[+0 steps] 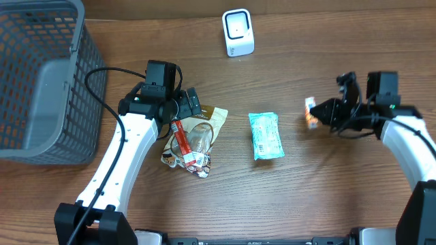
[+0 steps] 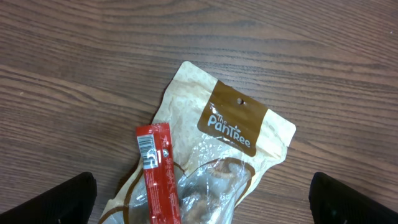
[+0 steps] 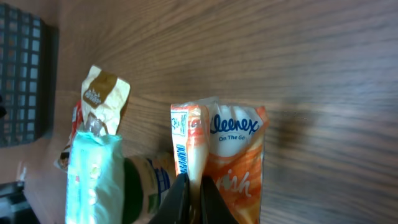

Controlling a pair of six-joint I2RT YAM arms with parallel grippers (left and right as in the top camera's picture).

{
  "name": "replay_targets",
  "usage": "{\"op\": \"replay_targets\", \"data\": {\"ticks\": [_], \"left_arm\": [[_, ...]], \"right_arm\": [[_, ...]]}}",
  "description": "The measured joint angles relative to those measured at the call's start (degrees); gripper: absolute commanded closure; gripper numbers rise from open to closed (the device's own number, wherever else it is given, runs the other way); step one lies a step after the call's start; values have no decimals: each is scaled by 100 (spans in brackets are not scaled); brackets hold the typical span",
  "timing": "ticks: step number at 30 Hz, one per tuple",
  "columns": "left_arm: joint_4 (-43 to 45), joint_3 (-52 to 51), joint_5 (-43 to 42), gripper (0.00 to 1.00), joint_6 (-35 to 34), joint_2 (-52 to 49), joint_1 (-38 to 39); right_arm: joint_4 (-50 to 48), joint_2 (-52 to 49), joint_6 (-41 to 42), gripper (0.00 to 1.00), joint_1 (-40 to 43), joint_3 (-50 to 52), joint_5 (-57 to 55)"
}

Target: Scan the item barcode

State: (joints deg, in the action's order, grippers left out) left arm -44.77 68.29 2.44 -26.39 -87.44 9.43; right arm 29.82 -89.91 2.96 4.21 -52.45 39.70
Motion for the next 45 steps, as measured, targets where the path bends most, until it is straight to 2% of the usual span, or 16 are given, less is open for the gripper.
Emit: {"op": "replay_targets", "data": {"ticks": [9, 23, 29, 34, 42, 45], "left_arm": [[-2, 0, 0, 0, 0, 0, 0], [-2, 0, 0, 0, 0, 0, 0], [-2, 0, 0, 0, 0, 0, 0], [0, 0, 0, 0, 0, 0, 0], [0, 0, 0, 0, 0, 0, 0], [-2, 0, 0, 0, 0, 0, 0]], "right_arm": [[-1069, 0, 162, 96, -2, 1036, 232], [-1132, 0, 304, 96, -2, 1104, -157], [-1143, 0, 306, 93, -2, 1176, -269], [-1130, 0, 339, 75, -2, 1176, -415], [-1117, 0, 313, 61, -2, 1176, -551], [-1113, 0, 332, 51, 0, 1176, -568]]}}
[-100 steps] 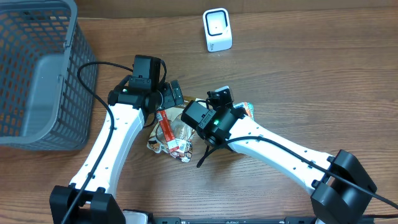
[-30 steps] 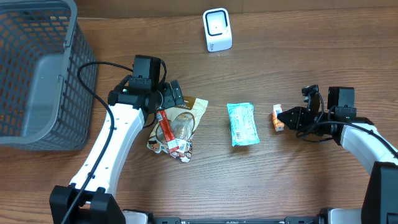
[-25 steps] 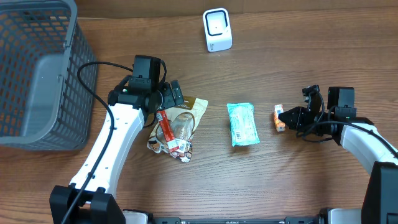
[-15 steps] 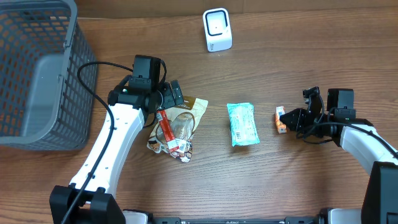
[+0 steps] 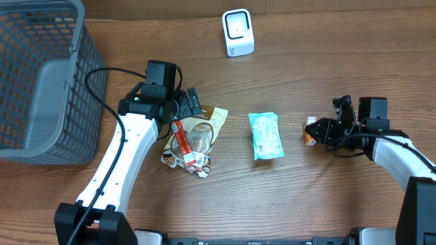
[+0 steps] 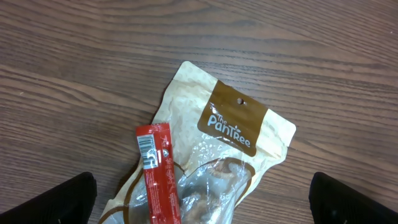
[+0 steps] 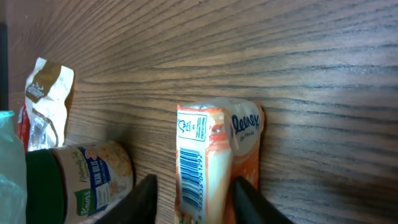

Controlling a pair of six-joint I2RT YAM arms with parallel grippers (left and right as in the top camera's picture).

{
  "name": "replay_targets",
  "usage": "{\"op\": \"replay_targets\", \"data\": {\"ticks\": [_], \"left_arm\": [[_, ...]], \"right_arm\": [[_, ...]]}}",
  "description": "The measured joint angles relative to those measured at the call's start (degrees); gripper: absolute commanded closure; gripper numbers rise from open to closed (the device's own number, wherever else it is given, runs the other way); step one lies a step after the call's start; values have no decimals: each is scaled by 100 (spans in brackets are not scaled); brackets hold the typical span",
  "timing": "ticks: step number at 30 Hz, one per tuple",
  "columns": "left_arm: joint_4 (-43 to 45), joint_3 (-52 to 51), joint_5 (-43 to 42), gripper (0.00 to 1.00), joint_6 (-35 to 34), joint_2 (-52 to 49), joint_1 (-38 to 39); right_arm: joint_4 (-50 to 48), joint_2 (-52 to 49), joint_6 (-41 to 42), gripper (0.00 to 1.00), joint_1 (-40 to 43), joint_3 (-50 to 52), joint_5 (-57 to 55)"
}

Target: Scan the item barcode

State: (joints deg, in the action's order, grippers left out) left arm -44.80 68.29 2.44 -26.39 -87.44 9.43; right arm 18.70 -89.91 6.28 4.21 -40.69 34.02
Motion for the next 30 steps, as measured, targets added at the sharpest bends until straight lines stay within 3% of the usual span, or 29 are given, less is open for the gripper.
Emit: {"op": "replay_targets", "data": {"ticks": [5, 9, 21, 30], "left_arm": [[2, 0, 0, 0, 0, 0, 0], [0, 0, 0, 0, 0, 0, 0], [2, 0, 0, 0, 0, 0, 0], [2, 0, 0, 0, 0, 0, 0]], "right_arm": [[-20, -2, -7, 37, -2, 0, -24], [310, -2, 61, 35, -4, -98, -101], [2618, -7, 0, 36, -391, -2295, -1088], [3539, -7, -723, 37, -1209, -2830, -369]]}}
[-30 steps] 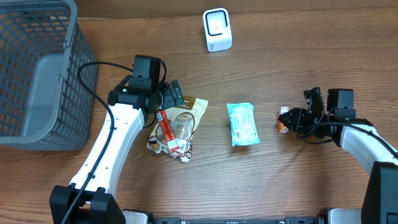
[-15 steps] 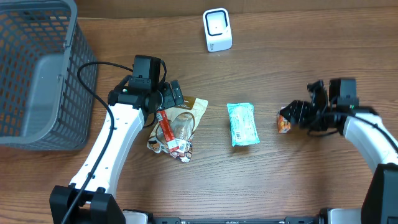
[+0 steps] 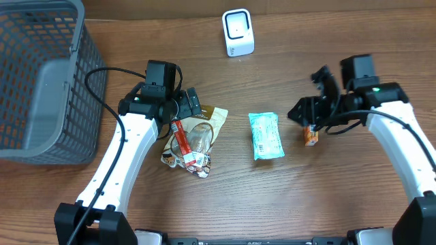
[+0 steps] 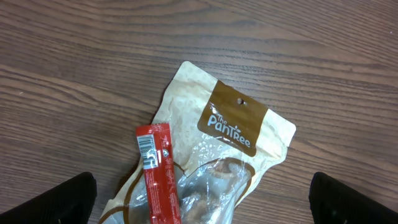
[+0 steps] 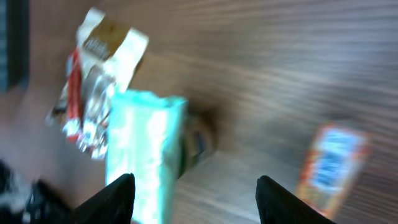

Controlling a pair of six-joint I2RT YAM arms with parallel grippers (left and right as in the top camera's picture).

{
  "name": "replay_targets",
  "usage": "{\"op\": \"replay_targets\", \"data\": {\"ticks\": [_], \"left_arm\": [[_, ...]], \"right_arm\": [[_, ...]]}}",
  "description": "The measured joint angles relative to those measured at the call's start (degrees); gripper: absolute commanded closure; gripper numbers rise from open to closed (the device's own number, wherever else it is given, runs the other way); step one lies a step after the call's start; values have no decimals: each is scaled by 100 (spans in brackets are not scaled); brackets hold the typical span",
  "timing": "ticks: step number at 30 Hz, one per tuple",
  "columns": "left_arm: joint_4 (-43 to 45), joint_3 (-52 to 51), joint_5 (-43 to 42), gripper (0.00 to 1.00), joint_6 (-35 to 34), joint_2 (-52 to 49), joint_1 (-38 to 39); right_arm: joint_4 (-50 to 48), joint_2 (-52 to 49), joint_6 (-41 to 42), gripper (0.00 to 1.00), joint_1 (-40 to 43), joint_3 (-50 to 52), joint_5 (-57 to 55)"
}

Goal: Scan the item barcode
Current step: 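Grasp the teal wipes pack with the right gripper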

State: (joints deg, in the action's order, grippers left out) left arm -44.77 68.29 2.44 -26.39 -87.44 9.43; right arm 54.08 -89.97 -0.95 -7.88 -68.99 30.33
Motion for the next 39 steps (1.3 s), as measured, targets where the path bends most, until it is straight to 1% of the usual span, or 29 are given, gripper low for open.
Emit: {"op": "replay_targets", "data": {"ticks": [8, 16, 21, 27, 39], "left_arm": [[0, 0, 0, 0, 0, 0, 0], [0, 0, 0, 0, 0, 0, 0], [0, 0, 0, 0, 0, 0, 0], [0, 0, 0, 0, 0, 0, 0], [0, 0, 0, 0, 0, 0, 0]], "right_arm": [[-326, 0, -129, 36, -647, 542, 9], [-892, 0, -144, 31, -1058, 1054, -20], [-1416, 0, 4, 28, -1145, 1255, -28], [-2011, 2, 455, 29, -1165, 1620, 94], [-2168, 2, 693, 29, -1167, 1705, 404]]}}
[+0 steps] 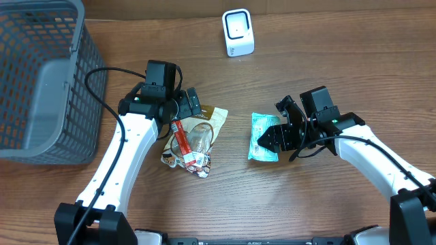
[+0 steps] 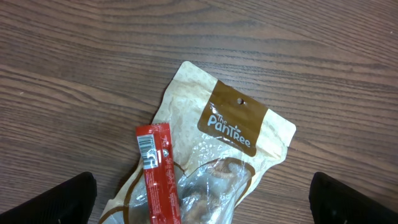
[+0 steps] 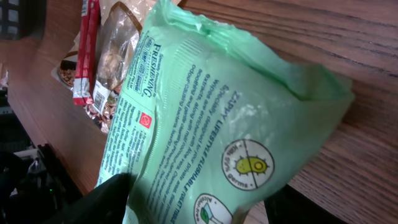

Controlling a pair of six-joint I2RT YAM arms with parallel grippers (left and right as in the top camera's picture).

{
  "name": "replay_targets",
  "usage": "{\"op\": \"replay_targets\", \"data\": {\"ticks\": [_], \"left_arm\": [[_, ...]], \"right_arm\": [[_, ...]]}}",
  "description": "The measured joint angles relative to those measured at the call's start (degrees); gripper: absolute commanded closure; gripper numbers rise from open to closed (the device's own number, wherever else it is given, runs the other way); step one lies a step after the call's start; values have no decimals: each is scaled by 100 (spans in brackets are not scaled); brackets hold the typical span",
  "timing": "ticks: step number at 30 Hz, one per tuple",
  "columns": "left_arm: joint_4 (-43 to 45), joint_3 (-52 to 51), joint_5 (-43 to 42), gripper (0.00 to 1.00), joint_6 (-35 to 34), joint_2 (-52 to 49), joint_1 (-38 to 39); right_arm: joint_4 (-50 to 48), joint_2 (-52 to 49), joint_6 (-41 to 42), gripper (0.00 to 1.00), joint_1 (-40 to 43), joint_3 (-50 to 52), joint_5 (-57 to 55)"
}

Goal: Scan the item barcode
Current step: 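Grasp the teal wipes pack with the right gripper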

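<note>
A green wipes pack (image 1: 261, 131) lies mid-table and fills the right wrist view (image 3: 211, 112). My right gripper (image 1: 274, 140) has come at it from the right, one finger (image 3: 102, 196) on each long side, squeezing it a little. The white barcode scanner (image 1: 238, 32) stands at the back. My left gripper (image 1: 189, 102) hangs open over a brown Pantree pouch (image 2: 230, 130) with a red stick pack (image 2: 158, 177) lying on it, nothing between its fingers. The orange tissue pack is out of view.
A grey mesh basket (image 1: 41, 75) fills the back left corner. A small foil packet (image 1: 196, 163) lies at the near end of the pouch. The left arm's black cable (image 1: 102, 75) runs along the basket's side.
My right gripper has moved from above the orange tissue pack leftwards and down onto the green wipes pack, whose near end has shifted slightly left. The left arm is unchanged.
First my right gripper held the orange tissue pack off the table at the right. Then the pack lay on the table between opened jaws. Then the gripper was up and open, the pack left behind. Now it grips the green wipes pack. The left arm stayed still.
</note>
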State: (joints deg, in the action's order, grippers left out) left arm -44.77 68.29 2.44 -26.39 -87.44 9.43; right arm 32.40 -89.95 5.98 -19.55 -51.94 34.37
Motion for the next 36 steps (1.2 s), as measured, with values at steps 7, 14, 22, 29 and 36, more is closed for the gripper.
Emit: {"op": "replay_targets", "data": {"ticks": [7, 14, 22, 29, 36], "left_arm": [[0, 0, 0, 0, 0, 0, 0], [0, 0, 0, 0, 0, 0, 0], [0, 0, 0, 0, 0, 0, 0], [-2, 0, 0, 0, 0, 0, 0], [0, 0, 0, 0, 0, 0, 0]], "right_arm": [[-203, 0, 9, 29, 0, 0, 144], [-243, 0, 129, 30, 0, 0, 184], [-411, 0, 400, 29, 0, 4, 186], [-433, 0, 568, 29, -4, 4, 186], [-601, 0, 623, 29, -304, 4, 179]]}}
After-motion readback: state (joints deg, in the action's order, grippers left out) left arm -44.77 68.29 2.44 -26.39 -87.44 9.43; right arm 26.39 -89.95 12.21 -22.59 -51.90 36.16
